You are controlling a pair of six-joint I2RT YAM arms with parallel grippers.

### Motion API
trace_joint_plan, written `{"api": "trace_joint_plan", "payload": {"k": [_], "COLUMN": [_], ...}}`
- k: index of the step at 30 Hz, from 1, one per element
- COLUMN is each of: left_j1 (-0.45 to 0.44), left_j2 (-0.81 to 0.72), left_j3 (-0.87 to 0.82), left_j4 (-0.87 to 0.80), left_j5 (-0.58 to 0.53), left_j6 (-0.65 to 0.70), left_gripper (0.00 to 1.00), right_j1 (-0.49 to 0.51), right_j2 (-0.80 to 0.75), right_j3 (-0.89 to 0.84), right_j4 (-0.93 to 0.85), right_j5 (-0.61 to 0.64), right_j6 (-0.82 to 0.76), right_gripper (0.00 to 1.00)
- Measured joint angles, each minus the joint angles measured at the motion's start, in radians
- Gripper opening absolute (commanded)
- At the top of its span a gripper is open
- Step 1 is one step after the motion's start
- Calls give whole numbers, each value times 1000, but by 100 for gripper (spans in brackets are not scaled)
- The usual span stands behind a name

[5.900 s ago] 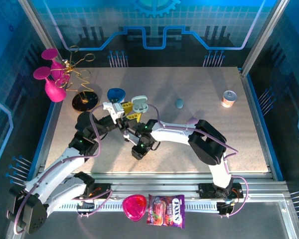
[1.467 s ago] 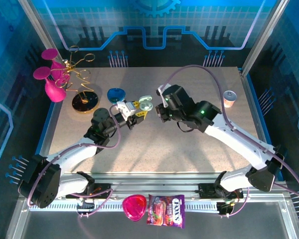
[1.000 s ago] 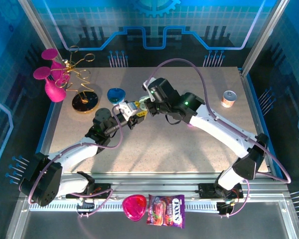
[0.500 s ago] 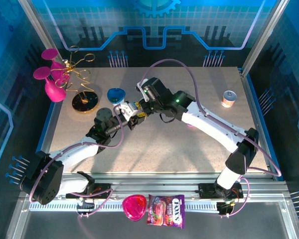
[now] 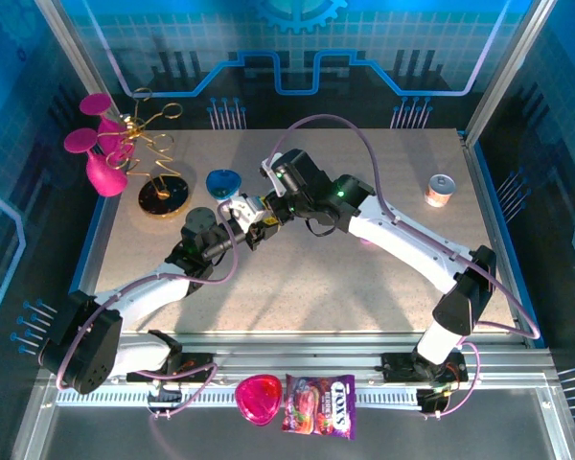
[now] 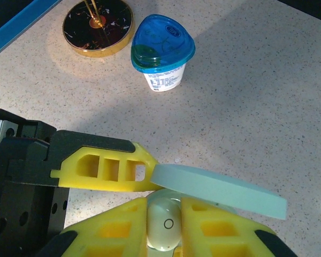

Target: Insert wireless bluetooth earbuds into charging case

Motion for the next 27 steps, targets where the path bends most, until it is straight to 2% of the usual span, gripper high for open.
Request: {"api": "trace_joint_plan", "payload": {"k": [4, 15, 23, 27], "left_j1": [0, -5, -7, -7], "left_j2": [0, -13, -15, -18], "left_j3": [0, 0, 0, 0], "left_j4": [-2, -10, -11, -9], "left_j5": [0, -2, -2, 1], "left_j6": [0, 0, 0, 0], "left_gripper": [38, 38, 38, 38], "right_j1": [0, 0, 0, -14], "right_j2": [0, -19, -186, -274], "right_j3": [-7, -41, -190, -233], "right_j4": [3, 43, 152, 208], "right_j5": [0, -4, -47, -72], "right_j6": [3, 7, 7, 23], "right_gripper": [22, 35, 56, 80]}}
